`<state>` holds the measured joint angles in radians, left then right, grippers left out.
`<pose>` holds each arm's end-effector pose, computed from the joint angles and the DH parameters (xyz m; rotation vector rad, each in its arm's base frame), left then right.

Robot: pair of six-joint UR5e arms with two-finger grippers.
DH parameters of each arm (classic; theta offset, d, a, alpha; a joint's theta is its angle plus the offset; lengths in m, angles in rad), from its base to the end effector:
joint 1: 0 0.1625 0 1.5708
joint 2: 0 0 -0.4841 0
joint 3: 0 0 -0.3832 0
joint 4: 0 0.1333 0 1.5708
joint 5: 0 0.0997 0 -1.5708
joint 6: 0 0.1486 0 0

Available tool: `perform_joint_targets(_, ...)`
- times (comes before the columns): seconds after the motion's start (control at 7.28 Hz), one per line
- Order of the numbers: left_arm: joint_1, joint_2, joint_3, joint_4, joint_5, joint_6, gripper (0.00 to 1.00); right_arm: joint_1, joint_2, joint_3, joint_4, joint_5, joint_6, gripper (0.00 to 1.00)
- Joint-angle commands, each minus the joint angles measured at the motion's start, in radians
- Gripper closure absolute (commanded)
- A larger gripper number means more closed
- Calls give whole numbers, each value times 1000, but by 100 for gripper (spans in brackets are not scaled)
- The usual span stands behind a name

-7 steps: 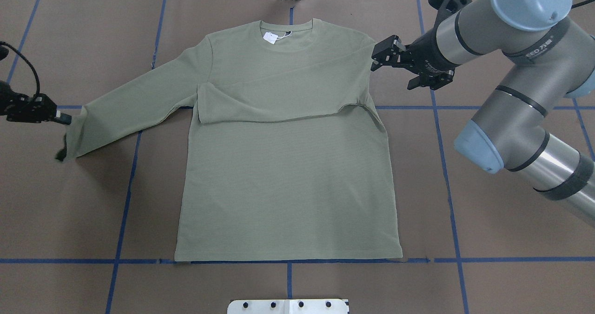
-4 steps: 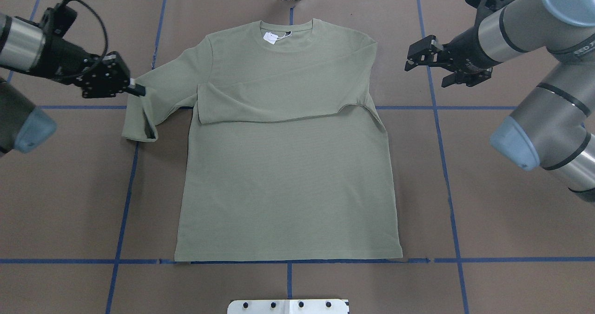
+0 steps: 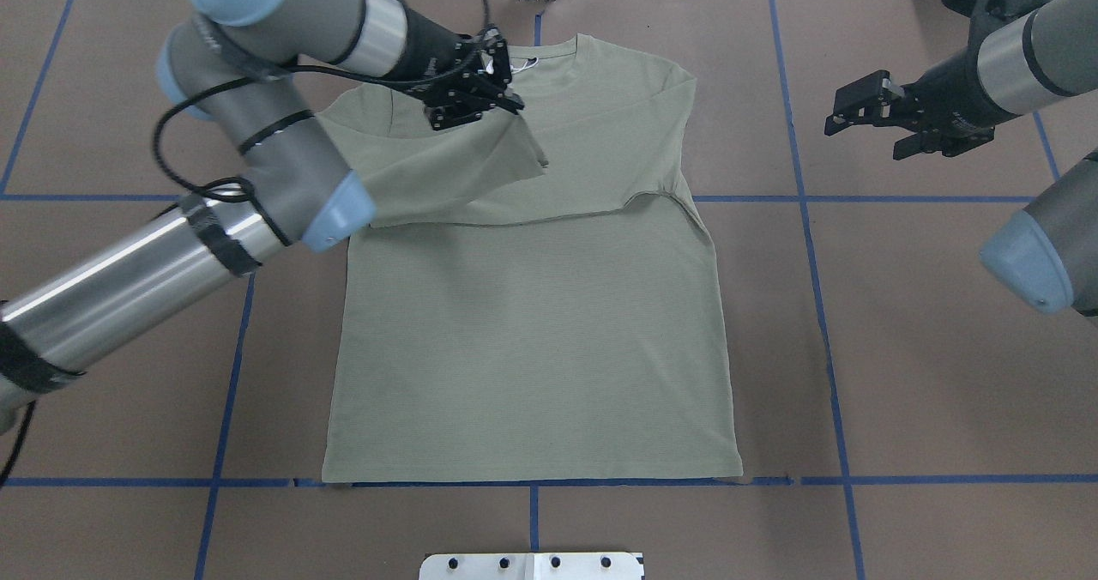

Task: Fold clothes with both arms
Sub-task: 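Fold the sleeve across the shirt with the left gripper and release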

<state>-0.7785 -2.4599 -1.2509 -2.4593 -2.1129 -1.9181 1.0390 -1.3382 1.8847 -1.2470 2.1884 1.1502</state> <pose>0.5557 -0.6277 0.1763 -0.1286 1.4898 -0.5178 -0.2614 -0.5375 0.4363 0.1308 -1.0132 0.2954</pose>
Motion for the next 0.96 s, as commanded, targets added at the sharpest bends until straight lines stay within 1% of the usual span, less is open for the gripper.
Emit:
perform_joint_targets(0.0, 128, -192, 220, 0, 244, -9, 100, 4, -9, 1, 0, 1, -6, 0)
perform_joint_targets(0.14, 151, -217, 264, -9, 282, -6, 100, 7, -10, -1, -2, -6, -4, 0)
perform_joint_targets(0.27, 183, -262, 348, -62, 357, -6, 100, 16, -24, -1, 0, -13, -6, 0)
perform_joint_targets(0.82, 219, -286, 430, -145, 401, -4, 100, 41, -49, 1, 0, -15, -23, 0)
